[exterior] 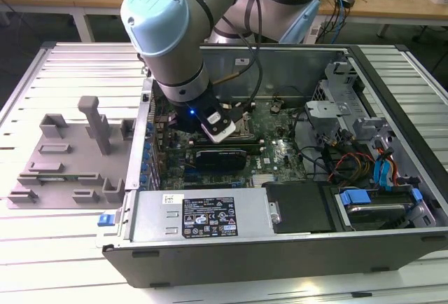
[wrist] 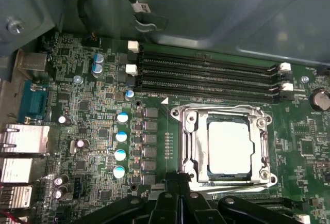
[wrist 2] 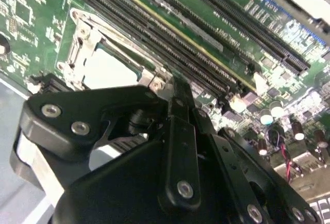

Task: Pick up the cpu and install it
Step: 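Install the second cpu locking lever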

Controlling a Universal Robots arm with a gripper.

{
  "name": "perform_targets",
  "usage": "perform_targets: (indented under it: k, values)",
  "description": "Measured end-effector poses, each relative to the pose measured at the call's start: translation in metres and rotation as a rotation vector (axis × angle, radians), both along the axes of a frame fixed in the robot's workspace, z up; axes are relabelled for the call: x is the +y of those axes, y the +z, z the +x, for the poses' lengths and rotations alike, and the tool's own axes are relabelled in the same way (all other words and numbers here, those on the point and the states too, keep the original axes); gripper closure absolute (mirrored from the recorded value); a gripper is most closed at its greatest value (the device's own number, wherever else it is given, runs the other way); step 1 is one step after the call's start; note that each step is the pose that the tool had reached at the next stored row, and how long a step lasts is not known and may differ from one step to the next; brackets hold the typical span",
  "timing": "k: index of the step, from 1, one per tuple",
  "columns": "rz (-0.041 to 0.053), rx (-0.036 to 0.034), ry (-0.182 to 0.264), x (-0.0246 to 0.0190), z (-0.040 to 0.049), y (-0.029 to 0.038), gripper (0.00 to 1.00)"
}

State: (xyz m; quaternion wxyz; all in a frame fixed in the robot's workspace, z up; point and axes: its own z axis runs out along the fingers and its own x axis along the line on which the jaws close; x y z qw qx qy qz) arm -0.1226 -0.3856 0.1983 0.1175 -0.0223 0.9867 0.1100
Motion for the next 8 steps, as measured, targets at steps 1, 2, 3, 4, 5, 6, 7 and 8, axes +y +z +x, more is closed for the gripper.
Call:
perform_targets:
  k: [1,2,3,4,5,6,7,8]
  values:
    - [-0.0002,0.0000,0.000,0.0000,0.0001,0.0023,0.89]
    - [-0.0003,0.0001,0.000,0.0000,0.0001,0.0031,0.89]
    - [-0.0001,0.0000,0.000,0.0001,0.0002,0.0043,0.89]
    - [-0.0002,0.0000,0.000,0.0002,0.0005,0.0063,0.89]
    - [-0.0004,0.0002,0.000,0.0003,0.0007,0.0081,0.89]
    - [-0.0003,0.0001,0.000,0.0009,0.0011,0.0103,0.89]
    - [-0.0003,0.0000,0.000,0.0014,0.0016,0.0115,0.89]
    - [-0.0003,0.0000,0.000,0.0028,0.0026,0.0125,0.89]
